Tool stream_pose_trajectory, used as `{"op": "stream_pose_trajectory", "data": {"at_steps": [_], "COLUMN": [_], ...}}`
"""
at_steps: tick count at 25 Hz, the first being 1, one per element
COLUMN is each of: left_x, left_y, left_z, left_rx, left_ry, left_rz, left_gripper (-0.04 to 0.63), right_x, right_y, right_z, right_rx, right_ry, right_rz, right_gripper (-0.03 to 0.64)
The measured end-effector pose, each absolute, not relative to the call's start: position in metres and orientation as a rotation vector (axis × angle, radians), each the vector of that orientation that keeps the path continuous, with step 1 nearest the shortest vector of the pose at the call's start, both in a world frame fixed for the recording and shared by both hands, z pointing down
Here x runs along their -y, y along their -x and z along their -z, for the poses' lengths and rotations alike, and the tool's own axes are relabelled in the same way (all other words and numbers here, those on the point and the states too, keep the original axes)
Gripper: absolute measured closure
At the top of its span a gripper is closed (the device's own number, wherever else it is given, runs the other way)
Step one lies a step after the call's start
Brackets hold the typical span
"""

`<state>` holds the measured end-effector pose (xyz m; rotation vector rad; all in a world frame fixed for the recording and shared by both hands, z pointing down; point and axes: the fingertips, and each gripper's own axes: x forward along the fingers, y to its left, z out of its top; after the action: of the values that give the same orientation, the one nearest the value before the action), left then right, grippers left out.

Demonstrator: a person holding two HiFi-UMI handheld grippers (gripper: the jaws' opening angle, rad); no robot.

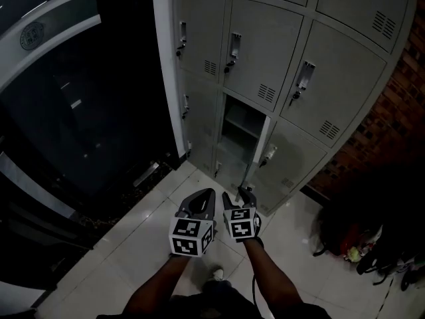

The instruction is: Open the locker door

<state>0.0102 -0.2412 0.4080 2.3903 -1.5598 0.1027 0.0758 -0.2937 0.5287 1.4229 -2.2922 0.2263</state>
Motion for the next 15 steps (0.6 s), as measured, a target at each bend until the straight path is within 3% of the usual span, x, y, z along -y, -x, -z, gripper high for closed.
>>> {"op": "stream_pose_trajectory", "data": {"at_steps": [15], "left_x": [0.137], "left_y": [0.023], "left_z": [-0.386], "left_rx": [1.513], "left_ry": [-2.467], "left_rz": [-0.05], "left_gripper": [0.591], "right_x": [0.174], "right_y": [-0.045], "right_z": [-0.465], "right_rx": [2.337], "right_ry": [-1.569], "right_rz": [-0.156], "right_gripper": [0.492]}}
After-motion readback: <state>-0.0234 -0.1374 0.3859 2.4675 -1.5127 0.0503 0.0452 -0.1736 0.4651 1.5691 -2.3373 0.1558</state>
